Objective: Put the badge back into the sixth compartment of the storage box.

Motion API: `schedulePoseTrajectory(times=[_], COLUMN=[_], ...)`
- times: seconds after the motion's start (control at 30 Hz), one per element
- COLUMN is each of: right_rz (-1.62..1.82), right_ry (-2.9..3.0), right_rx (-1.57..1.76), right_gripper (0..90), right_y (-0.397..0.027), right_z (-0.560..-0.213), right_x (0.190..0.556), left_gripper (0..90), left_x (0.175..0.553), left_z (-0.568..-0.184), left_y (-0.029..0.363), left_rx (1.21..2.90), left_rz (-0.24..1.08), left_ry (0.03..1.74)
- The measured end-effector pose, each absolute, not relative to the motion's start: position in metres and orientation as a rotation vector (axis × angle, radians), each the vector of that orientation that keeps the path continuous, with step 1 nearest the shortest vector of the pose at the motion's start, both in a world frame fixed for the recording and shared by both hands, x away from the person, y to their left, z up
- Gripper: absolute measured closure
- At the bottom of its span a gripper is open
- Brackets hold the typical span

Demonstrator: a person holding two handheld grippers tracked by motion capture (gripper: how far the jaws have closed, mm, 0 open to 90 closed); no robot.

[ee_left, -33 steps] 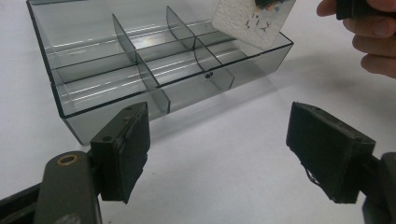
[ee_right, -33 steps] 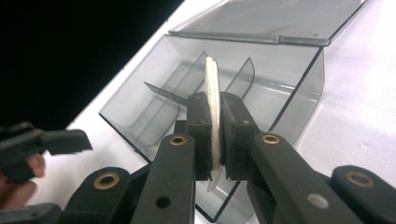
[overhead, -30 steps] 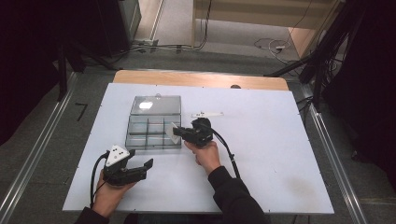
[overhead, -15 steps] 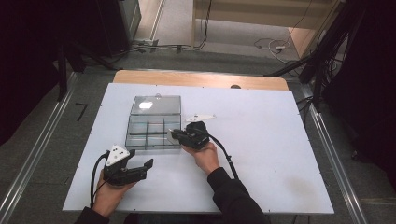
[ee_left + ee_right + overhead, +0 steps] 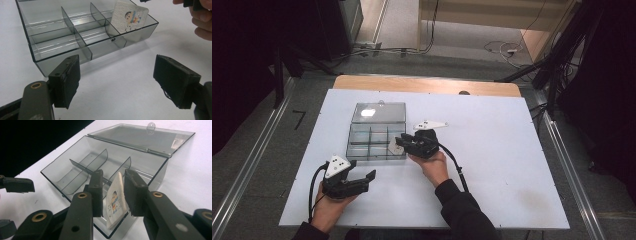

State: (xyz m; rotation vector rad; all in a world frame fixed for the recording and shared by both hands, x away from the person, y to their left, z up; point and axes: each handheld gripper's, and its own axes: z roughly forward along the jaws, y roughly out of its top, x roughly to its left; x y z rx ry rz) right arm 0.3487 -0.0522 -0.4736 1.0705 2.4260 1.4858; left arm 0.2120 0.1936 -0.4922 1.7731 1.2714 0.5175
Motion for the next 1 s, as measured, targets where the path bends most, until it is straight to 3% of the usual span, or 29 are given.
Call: schedulePoseTrajectory(times=[0.47,1.0], right_rz=[1.465,1.406], right_ry=[2.418,2.364], right_rx=[1.123,1.203], right_gripper=[30.0,21.5], right_y=[-0.066,-0.118], right_z=[-0.462,-0.462], right_x=[0.346,0.339], left_gripper=[22.0,22.0], left_x=[0.212,0.212], left_z=[-0.493,-0.493], left_y=[0.194,0.194], left_rx=[1.772,1.765], left_rz=[0.521,0.53], left_ry=[1.275,1.287])
